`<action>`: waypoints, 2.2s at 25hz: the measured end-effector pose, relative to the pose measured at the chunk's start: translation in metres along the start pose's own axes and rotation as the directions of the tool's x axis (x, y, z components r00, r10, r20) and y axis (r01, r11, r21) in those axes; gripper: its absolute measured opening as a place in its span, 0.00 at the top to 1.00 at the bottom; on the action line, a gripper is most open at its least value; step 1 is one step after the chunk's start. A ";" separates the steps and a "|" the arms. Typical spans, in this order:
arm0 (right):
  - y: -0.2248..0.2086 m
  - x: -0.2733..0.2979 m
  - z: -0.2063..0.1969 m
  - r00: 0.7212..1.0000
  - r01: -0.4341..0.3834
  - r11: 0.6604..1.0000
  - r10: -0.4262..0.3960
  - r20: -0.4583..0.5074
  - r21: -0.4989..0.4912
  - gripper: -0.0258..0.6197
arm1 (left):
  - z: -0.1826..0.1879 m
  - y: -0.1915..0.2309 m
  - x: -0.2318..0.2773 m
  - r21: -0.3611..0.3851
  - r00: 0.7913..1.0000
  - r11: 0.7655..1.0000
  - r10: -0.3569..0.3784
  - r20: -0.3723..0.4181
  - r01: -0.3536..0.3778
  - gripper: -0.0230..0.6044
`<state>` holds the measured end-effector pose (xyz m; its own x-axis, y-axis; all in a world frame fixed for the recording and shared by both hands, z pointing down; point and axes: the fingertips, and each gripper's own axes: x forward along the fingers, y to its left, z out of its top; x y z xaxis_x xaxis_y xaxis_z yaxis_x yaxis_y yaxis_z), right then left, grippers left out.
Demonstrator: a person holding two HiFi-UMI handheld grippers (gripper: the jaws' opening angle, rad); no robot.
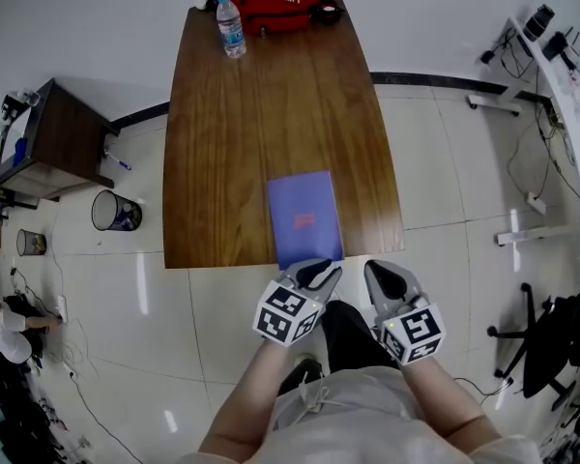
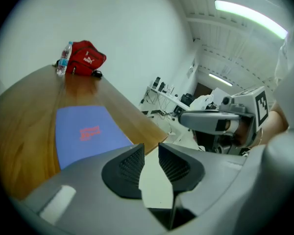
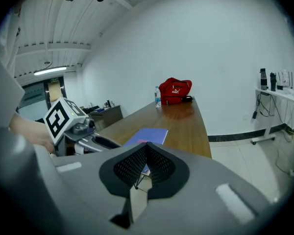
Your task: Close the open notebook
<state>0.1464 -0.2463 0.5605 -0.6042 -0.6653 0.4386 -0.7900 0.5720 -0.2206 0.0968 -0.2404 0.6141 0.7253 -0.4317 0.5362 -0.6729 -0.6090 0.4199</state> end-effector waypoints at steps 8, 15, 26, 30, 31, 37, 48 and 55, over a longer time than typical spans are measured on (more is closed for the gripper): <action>0.085 -0.057 0.014 0.994 0.006 0.997 0.002 0.108 -0.075 0.96 | 0.027 -0.053 -0.152 0.094 0.932 0.989 0.076 0.354 -0.117 0.95; 0.181 -0.128 0.011 0.979 0.037 0.992 -0.012 0.204 -0.120 0.96 | -0.002 -0.117 -0.278 0.193 0.860 0.951 0.119 0.496 -0.242 0.95; 0.255 -0.196 -0.009 0.970 0.066 0.980 -0.018 0.243 -0.189 0.96 | -0.056 -0.168 -0.352 0.162 0.803 0.943 0.147 0.578 -0.290 0.95; 0.267 -0.202 -0.016 0.973 0.045 0.978 0.003 0.232 -0.202 0.96 | -0.061 -0.173 -0.365 0.157 0.789 0.948 0.131 0.601 -0.277 0.95; 0.269 -0.204 -0.016 0.973 0.039 0.978 0.009 0.230 -0.205 0.96 | -0.060 -0.174 -0.368 0.159 0.783 0.943 0.141 0.606 -0.293 0.95; 0.265 -0.217 -0.014 0.969 0.031 0.977 0.022 0.244 -0.209 0.96 | -0.060 -0.182 -0.375 0.149 0.760 0.919 0.201 0.618 -0.364 0.95; 0.263 -0.235 -0.011 0.964 -0.003 0.969 0.069 0.256 -0.246 0.96 | -0.065 -0.203 -0.359 0.148 0.768 0.918 0.211 0.604 -0.369 0.95; 0.261 -0.241 -0.014 0.965 -0.006 0.969 0.070 0.251 -0.248 0.96 | -0.071 -0.209 -0.357 0.150 0.773 0.915 0.220 0.595 -0.375 0.95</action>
<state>0.0876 0.0700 0.4090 -0.6648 -0.7227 0.1891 -0.7360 0.6770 0.0001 -0.0316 0.0882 0.3866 0.4995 -0.8634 0.0711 -0.8658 -0.4949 0.0735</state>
